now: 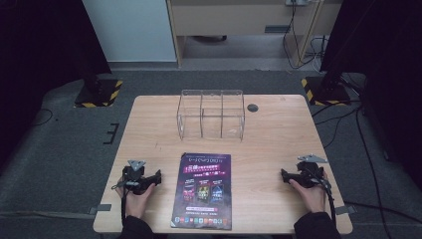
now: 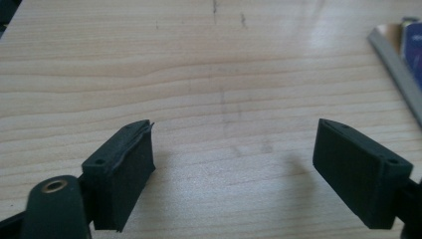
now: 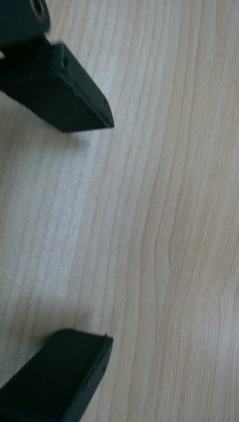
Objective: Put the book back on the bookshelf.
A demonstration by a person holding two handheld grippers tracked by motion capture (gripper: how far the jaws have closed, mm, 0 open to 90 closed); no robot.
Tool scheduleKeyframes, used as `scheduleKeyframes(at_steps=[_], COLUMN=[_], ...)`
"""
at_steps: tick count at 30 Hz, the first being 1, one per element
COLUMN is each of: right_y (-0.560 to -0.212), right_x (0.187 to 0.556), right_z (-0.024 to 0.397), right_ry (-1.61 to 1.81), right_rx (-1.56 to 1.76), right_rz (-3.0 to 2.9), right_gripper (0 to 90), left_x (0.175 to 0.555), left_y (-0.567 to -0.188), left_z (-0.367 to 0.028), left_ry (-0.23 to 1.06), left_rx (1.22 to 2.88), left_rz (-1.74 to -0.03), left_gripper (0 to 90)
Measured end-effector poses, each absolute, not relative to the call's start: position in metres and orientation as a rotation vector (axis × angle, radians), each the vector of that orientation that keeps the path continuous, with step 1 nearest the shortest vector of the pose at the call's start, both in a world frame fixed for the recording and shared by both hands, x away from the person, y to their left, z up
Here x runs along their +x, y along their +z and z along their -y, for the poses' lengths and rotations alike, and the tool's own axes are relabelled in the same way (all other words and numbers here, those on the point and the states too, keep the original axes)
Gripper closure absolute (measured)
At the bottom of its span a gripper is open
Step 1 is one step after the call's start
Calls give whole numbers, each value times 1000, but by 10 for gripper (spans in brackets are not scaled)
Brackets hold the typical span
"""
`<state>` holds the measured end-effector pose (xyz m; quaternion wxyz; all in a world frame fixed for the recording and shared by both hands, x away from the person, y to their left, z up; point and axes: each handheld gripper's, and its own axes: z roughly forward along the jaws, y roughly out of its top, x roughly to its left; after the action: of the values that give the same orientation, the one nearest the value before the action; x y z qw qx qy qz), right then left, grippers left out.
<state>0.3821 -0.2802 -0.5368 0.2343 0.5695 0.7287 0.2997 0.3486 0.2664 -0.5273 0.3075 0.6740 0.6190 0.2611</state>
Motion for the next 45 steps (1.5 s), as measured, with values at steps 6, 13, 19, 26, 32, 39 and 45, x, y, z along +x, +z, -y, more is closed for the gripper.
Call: scheduleKeyframes(at_steps=[6,13,19,26,32,39,45], right_y=[-521,-507,-496,-492,-494,-492,-490], right_x=[371,360,355,348,347,344,343], right_z=[274,267,253,239,233,221,207], right_ry=[941,1050,1091,1090,1095,1148,1154], right_rx=[1512,1516,1479,1410,1413,1397,1348], right_rz=[-1934,-1923,-1944,-1916,-1923,-1950,-2005], right_gripper=[68,16,11,97,110,130,122], left_x=[339,331,327,325,323,323,323], left_y=[-516,-509,-506,-506,-508,-512,-515], left_z=[-260,-250,-241,-231,-218,-209,-207], left_ry=[659,623,605,571,544,520,474], left_rx=[1745,1735,1751,1763,1793,1818,1819], left_rz=[-1558,-1497,-1455,-1426,-1402,-1385,-1401], left_gripper=[230,274,285,301,325,360,391])
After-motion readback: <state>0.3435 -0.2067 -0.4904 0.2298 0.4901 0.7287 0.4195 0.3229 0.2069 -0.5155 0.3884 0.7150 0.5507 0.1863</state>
